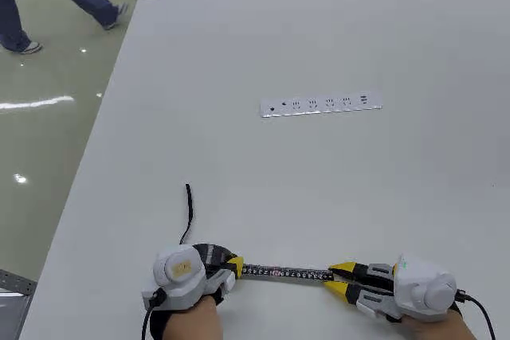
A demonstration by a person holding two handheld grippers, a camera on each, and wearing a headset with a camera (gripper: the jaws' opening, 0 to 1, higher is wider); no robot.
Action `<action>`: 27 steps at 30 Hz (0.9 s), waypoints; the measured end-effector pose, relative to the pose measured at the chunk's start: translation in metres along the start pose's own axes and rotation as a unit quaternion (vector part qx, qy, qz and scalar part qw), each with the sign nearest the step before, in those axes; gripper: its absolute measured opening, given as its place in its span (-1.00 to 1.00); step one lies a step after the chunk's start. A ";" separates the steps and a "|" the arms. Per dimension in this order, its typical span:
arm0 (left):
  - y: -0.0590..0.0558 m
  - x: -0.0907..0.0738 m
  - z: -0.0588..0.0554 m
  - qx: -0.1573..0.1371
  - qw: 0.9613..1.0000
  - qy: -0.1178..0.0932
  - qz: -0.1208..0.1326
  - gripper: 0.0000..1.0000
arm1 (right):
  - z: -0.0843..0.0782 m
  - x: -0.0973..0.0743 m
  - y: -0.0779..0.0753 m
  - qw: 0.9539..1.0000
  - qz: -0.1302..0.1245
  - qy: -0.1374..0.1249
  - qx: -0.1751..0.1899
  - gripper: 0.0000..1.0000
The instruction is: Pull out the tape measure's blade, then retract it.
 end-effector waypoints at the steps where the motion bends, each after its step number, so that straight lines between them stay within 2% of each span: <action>1: 0.000 0.000 0.000 0.000 1.000 0.000 0.000 0.30 | 0.000 0.001 0.001 1.000 0.000 0.001 -0.001 -0.75; 27: 0.001 0.001 0.000 -0.001 1.000 -0.001 -0.002 0.30 | 0.006 0.028 0.009 1.000 0.015 0.005 0.001 -0.74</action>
Point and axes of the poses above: the centre of the closed fingertips' face, and the gripper's own axes: x roughly forward along the fingers, y roughly to its left, z roughly out of its top, the point moved 3 cm from there along -x, roughly backward along the fingers, and after that the axes turned 8 degrees about x, right-handed, at the moved point
